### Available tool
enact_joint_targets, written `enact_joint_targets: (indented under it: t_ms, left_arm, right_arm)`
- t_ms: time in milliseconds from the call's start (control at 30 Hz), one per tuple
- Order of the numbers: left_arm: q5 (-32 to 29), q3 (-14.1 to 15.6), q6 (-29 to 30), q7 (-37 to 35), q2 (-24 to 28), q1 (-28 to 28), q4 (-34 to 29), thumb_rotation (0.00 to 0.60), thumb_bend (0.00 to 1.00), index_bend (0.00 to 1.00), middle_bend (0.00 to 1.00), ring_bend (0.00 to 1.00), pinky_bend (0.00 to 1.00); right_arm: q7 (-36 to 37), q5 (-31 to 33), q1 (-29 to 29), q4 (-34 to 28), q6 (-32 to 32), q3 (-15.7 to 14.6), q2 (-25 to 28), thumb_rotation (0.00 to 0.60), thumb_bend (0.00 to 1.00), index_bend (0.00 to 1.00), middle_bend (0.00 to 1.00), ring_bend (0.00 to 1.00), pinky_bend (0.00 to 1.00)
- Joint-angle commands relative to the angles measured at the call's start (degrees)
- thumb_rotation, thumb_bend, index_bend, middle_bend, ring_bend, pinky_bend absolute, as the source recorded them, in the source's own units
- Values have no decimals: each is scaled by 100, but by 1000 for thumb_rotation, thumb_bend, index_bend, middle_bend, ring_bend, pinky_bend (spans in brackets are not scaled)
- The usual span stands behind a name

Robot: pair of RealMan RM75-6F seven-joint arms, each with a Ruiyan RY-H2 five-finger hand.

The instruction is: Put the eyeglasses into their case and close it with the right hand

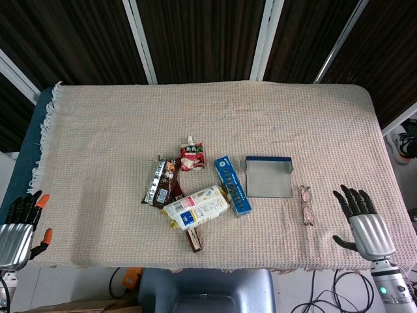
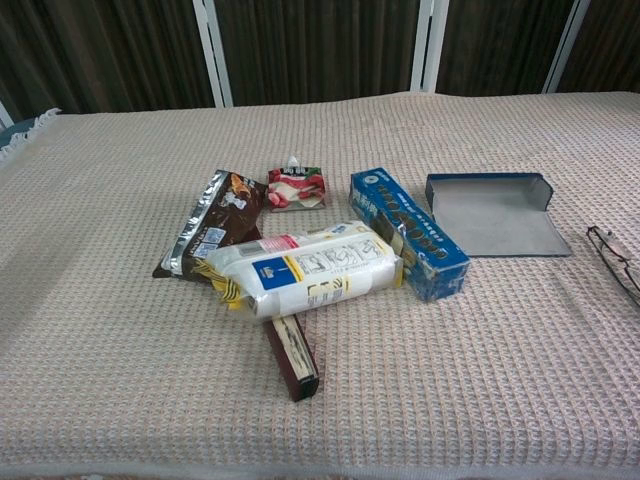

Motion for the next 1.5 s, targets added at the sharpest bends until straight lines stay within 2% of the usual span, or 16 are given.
enact_joint_targets:
  t_ms: [33,300,467,600,767,833,1133,1500]
  left_arm:
    - [-15,-3,-2,17,3,5,-19,600,423,0,0,0,33]
    - [21,-23,19,-95,36,-14,-39,600,423,0,0,0,33]
    - [-12,-29,-11,-141,53,-20,-28,600,425,0,0,0,34]
    - [3,-25,29,-95,46,-2,-40,600,425,0,0,0,33]
    - [21,-9,54,-128,70,18,-49,600,423,0,0,0,33]
    - [17,-15,78,-138,74,30,-49,600,423,0,0,0,33]
    - [-40,-28,80,-99,75,50,-64,600,426,0,0,0,34]
    - [-170,-72,36,213,-17,47,-143,600,427,0,0,0,35]
  right_arm:
    - [-21,16,4,-9,-15,1,2,600,183,73,5,0,0]
    - [-132,95,126,172,-243,21,-67,600,183,92,5,0,0]
    - [-111,-124,371,858,-448,22,-301,600,184,140,2,0,0]
    - [-345,-544,660,1834,-625,-86,-769,600,190,253,1,0,0]
    - [-131,-771,905,2559,-754,-152,-1212,600,311,441,17,0,0]
    - [-70,-769,1005,2771,-880,-156,-1334,600,329,471,24,0,0]
    - [26,-887,1441,3484,-1271,-222,-1540,600,360,491,30,0,0]
    - [-151,-1295,2019,3673,-1613,-458,-1345,600,374,490,30,0,0]
